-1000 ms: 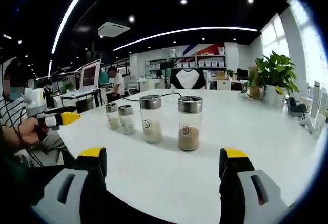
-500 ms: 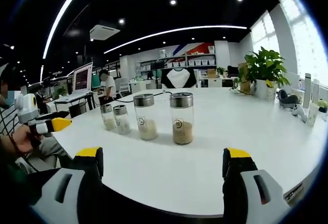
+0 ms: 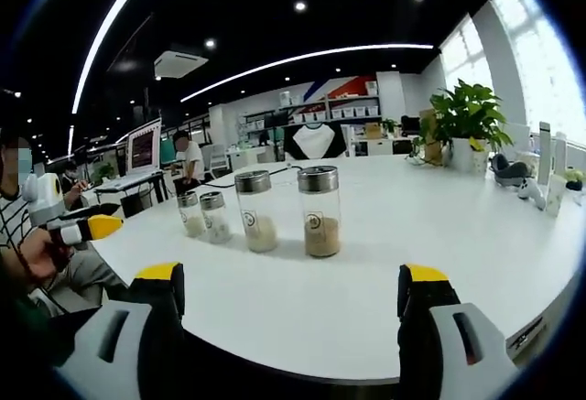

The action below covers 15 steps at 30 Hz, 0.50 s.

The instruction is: Rotate the seasoning bottle until the label or dispensing opening points toward the visible target arrow and the bottle remains upright within the marked orientation range

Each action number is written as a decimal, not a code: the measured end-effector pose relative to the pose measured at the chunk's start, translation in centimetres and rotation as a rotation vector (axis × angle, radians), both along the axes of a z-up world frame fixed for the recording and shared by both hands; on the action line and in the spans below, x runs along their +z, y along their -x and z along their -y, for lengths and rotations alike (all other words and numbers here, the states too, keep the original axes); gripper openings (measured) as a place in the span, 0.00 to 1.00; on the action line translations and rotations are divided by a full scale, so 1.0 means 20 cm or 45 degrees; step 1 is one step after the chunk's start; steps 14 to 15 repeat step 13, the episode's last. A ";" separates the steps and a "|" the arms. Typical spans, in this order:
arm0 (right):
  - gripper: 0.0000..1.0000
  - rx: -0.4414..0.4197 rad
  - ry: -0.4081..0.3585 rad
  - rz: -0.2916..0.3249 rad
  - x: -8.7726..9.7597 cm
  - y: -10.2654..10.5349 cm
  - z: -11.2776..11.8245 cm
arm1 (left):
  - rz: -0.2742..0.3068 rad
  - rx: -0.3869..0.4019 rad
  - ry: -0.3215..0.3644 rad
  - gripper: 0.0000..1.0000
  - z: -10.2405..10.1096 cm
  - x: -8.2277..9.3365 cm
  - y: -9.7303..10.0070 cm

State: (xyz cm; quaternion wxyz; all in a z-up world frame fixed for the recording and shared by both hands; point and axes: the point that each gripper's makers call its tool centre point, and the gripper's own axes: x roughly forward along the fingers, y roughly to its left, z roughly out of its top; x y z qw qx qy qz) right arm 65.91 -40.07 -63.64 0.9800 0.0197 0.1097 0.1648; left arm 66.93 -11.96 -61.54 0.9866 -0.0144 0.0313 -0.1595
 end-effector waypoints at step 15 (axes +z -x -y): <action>0.99 0.025 0.033 -0.021 0.01 0.00 -0.01 | -0.001 0.008 0.027 1.00 -0.04 -0.01 -0.02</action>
